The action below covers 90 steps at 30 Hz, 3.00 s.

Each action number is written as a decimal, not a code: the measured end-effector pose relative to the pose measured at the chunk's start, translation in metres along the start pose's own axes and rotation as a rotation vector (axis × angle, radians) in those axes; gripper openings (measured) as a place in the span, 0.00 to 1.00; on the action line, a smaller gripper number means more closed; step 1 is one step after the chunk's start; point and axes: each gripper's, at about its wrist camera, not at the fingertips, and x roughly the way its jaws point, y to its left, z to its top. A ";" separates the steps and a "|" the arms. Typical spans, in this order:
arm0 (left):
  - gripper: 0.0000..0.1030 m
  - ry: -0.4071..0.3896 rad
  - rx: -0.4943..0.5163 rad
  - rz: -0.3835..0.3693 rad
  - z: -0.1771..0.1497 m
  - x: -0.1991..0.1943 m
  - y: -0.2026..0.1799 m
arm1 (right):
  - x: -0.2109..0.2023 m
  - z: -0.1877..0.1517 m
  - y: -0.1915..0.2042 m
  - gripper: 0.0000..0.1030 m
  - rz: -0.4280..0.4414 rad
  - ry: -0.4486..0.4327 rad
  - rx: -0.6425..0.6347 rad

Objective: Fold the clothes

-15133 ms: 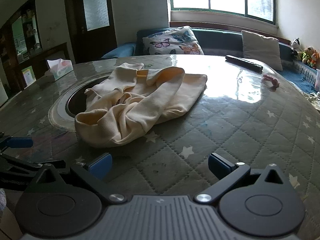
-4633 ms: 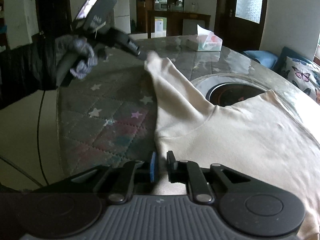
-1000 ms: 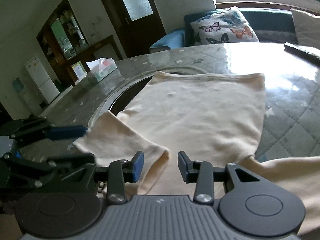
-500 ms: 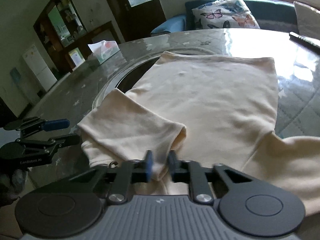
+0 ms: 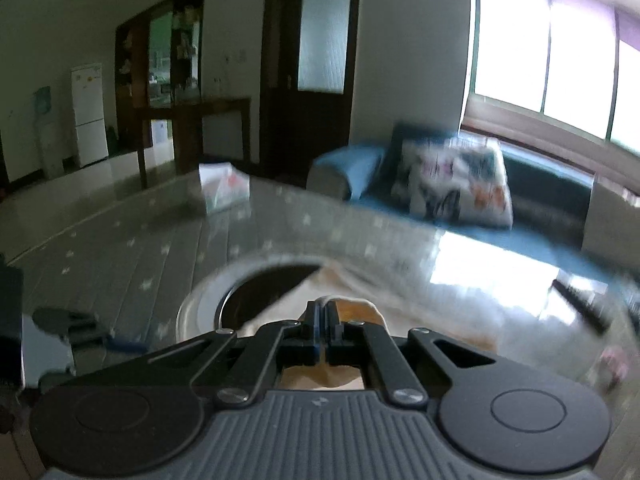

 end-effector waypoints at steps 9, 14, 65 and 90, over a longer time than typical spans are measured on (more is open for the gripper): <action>0.42 0.007 0.040 0.003 -0.004 -0.008 -0.001 | 0.016 -0.045 -0.029 0.02 -0.071 0.128 0.088; 0.42 0.017 0.064 -0.002 0.001 -0.015 0.003 | 0.038 -0.093 -0.042 0.04 -0.080 0.277 0.175; 0.40 -0.008 0.128 -0.180 0.074 0.041 -0.072 | -0.037 -0.163 -0.106 0.35 -0.215 0.138 0.417; 0.42 0.027 0.269 -0.254 0.078 0.060 -0.163 | -0.083 -0.233 -0.212 0.16 -0.518 0.085 0.662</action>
